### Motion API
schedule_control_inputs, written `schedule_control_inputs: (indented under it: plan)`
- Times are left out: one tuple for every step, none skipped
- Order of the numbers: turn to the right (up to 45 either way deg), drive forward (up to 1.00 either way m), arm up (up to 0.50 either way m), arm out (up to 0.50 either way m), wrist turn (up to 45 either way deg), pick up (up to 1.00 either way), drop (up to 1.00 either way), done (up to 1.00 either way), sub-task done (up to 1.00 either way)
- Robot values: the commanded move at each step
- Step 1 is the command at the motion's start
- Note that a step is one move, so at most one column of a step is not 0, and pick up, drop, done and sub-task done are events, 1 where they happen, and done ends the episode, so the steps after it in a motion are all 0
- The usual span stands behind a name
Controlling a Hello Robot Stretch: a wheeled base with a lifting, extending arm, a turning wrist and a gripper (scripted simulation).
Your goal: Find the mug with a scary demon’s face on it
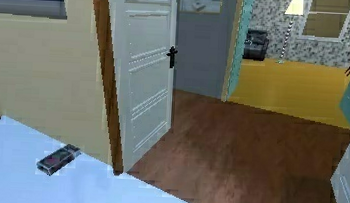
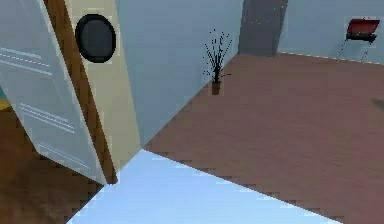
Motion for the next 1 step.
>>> schedule_control_inputs:
  plan:
    - [18.0,0.0,0.0,0.0,0.0,0.0,0.0,0.0,0.0]
